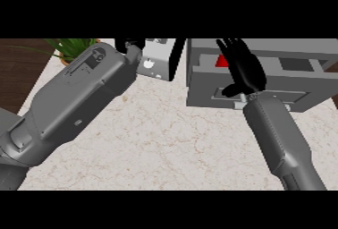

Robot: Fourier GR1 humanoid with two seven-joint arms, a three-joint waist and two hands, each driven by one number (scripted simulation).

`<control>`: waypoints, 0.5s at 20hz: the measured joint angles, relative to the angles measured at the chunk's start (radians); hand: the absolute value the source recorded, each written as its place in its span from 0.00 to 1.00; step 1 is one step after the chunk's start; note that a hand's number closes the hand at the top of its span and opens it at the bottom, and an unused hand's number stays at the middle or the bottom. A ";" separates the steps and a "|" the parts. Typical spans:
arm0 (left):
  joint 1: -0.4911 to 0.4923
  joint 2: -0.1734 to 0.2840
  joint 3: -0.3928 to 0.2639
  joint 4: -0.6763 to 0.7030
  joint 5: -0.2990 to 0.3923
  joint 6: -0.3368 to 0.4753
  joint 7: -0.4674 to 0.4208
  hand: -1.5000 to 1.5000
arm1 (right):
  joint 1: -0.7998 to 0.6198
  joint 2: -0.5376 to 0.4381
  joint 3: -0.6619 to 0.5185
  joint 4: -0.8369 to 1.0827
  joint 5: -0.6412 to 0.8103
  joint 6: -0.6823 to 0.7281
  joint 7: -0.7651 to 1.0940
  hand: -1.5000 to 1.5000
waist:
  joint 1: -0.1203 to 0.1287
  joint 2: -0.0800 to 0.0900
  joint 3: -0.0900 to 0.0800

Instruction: Pick up the can, place it into the drawer and close the drawer

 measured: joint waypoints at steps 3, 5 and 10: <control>0.035 0.033 0.002 -0.045 -0.010 -0.006 0.011 0.00 | -0.054 -0.008 -0.025 0.095 0.013 -0.060 -0.005 0.00 | 0.006 0.001 0.000; 0.057 0.048 0.004 -0.079 -0.015 -0.005 0.019 0.00 | -0.086 -0.014 -0.043 0.155 0.018 -0.105 -0.012 0.00 | 0.012 0.002 -0.001; 0.072 0.066 0.008 -0.116 -0.033 0.000 0.042 0.00 | -0.172 -0.028 -0.088 0.298 0.019 -0.194 -0.029 0.00 | 0.017 0.012 0.002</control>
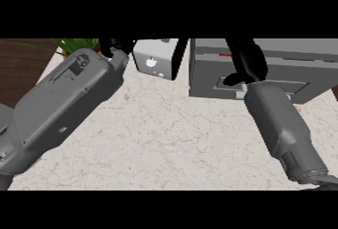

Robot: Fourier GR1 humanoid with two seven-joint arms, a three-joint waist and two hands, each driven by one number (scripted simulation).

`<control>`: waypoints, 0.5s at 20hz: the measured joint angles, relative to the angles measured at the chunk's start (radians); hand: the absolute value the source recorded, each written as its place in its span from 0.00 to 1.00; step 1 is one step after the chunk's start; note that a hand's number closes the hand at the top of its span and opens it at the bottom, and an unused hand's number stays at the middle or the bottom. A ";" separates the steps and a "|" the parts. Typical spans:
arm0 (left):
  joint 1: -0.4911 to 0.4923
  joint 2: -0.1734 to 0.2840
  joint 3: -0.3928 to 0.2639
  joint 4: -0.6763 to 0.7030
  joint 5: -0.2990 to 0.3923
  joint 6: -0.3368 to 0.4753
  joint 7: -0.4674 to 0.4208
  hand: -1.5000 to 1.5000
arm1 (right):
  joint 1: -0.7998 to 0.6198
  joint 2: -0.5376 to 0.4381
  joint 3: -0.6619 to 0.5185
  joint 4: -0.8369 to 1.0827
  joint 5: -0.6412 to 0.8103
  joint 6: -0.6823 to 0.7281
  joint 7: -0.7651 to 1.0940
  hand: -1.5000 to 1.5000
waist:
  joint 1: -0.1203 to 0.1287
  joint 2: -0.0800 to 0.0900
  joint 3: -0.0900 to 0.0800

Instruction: Pick up the can, place it into the drawer and close the drawer

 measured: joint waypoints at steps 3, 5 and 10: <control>0.007 0.015 0.011 -0.015 -0.007 -0.006 0.009 0.00 | -0.049 -0.004 -0.022 0.082 0.007 -0.051 0.011 0.00 | 0.005 0.010 0.005; 0.006 0.028 0.013 -0.033 -0.012 -0.010 0.023 0.00 | -0.079 -0.011 -0.034 0.128 0.011 -0.079 0.019 0.00 | 0.010 0.013 0.008; 0.015 0.046 0.014 -0.065 -0.030 -0.008 0.042 0.00 | -0.149 -0.033 -0.057 0.220 0.016 -0.110 0.019 0.00 | 0.017 0.022 0.012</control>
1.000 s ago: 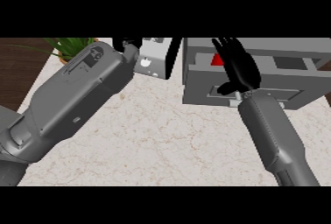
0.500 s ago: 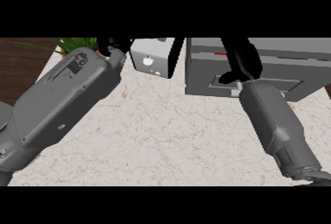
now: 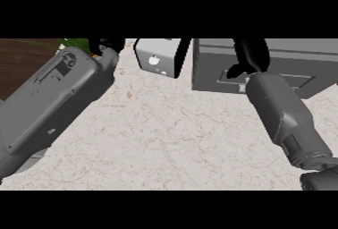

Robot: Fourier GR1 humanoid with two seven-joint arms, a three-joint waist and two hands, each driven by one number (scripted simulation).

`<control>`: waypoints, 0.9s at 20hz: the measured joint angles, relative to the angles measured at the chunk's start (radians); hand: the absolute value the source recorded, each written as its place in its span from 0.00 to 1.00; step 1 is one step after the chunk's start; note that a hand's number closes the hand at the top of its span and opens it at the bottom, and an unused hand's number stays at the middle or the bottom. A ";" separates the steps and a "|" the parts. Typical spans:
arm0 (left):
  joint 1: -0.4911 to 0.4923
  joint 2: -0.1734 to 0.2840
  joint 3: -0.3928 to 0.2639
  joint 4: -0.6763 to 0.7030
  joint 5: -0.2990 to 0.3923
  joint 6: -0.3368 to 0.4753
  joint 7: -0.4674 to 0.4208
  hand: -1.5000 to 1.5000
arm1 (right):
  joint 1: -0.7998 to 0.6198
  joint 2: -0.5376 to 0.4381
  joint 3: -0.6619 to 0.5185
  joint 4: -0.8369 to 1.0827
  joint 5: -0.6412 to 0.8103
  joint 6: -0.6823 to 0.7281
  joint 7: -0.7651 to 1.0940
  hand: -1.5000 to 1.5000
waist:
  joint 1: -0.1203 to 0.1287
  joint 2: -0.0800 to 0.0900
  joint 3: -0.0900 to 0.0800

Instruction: Pick up the can, place it into the drawer and close the drawer

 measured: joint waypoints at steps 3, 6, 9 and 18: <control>0.010 0.015 0.004 -0.027 -0.005 -0.003 0.012 0.00 | -0.035 -0.008 -0.005 0.042 0.010 -0.007 0.018 0.00 | 0.007 0.004 0.002; 0.018 0.024 0.002 -0.051 -0.011 0.001 0.026 0.00 | -0.062 -0.024 -0.011 0.079 0.015 0.000 0.025 0.00 | 0.011 0.010 0.005; 0.024 0.031 -0.001 -0.075 -0.016 0.003 0.040 0.00 | -0.087 -0.042 -0.016 0.113 0.018 0.018 0.027 0.00 | 0.018 0.015 0.008; 0.042 0.046 -0.002 -0.127 -0.021 0.006 0.070 0.00 | -0.129 -0.047 -0.154 0.160 -0.128 0.155 -0.148 0.00 | 0.017 0.020 0.013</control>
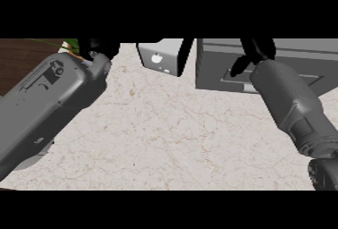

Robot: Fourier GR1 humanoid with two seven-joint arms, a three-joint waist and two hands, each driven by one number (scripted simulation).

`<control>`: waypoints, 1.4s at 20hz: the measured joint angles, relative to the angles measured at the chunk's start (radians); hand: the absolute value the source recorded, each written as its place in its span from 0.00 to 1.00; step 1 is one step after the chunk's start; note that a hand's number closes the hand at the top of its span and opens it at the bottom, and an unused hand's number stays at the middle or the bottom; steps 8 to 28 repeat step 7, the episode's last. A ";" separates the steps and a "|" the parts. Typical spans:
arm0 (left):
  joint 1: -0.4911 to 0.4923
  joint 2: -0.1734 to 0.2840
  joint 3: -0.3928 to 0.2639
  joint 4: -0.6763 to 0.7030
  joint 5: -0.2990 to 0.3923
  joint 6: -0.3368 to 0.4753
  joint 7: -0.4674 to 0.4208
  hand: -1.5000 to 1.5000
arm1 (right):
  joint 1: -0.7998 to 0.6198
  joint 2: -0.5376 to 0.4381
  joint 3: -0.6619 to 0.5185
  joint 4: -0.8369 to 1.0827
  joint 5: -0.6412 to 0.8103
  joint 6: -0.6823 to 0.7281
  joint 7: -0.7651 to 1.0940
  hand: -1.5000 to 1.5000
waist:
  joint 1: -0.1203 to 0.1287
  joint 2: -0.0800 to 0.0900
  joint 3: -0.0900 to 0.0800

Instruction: Pick up the can, place it into the drawer and close the drawer

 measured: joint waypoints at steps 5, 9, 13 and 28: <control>0.003 0.018 0.006 -0.015 -0.003 0.002 0.015 0.00 | -0.010 0.014 -0.147 -0.008 -0.157 0.081 -0.101 0.00 | -0.011 -0.006 -0.001; 0.010 0.022 0.004 -0.026 -0.006 0.002 0.020 0.00 | -0.015 0.016 -0.183 -0.009 -0.193 0.101 -0.125 0.00 | -0.010 -0.006 -0.002; 0.010 0.022 0.004 -0.026 -0.006 0.002 0.020 0.00 | -0.015 0.016 -0.183 -0.009 -0.193 0.101 -0.125 0.00 | -0.010 -0.006 -0.002; 0.010 0.022 0.004 -0.026 -0.006 0.002 0.020 0.00 | -0.015 0.016 -0.183 -0.009 -0.193 0.101 -0.125 0.00 | -0.010 -0.006 -0.002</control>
